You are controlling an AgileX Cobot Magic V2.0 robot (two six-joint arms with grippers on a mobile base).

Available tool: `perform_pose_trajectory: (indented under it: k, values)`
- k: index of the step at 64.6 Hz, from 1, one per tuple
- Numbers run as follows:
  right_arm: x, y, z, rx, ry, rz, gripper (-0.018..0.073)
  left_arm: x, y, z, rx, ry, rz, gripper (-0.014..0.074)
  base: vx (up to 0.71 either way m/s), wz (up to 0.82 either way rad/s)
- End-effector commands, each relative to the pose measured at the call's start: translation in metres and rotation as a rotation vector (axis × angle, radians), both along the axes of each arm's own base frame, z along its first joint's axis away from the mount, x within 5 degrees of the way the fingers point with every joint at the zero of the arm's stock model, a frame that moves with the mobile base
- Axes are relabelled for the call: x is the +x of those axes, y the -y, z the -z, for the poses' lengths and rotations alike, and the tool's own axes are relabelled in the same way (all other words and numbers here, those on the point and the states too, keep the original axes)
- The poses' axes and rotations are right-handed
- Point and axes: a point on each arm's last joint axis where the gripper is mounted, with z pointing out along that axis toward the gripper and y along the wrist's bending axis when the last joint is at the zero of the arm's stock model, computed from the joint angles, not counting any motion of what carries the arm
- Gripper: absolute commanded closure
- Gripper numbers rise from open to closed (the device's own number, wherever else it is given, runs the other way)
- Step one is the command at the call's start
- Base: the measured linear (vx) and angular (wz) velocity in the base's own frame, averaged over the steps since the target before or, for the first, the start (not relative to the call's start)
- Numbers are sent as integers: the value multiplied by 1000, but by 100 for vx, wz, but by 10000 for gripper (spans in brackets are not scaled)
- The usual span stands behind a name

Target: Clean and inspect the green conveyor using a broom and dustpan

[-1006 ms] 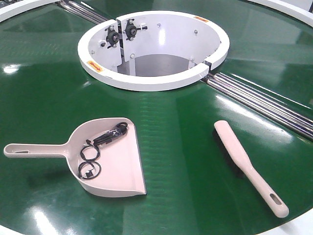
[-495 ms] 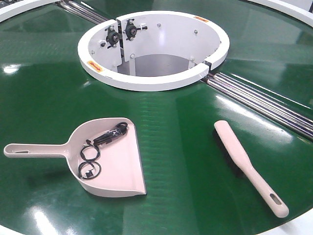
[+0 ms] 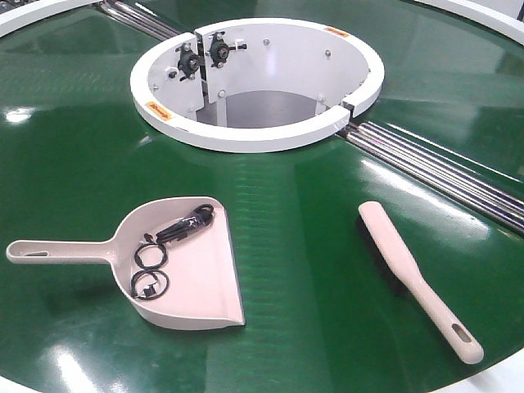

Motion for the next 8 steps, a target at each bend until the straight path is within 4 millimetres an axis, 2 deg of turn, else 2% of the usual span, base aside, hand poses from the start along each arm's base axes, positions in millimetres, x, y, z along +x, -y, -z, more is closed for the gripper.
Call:
perform_pose_trajectory:
  k: [1,8]
  values:
    - [-1,-1,-6,2,74,-7,568,-1,0,-4,-18,72,0,603,0,0]
    - [-1,-1,-6,2,74,-7,568,-1,0,-4,-18,72,0,603,0,0]
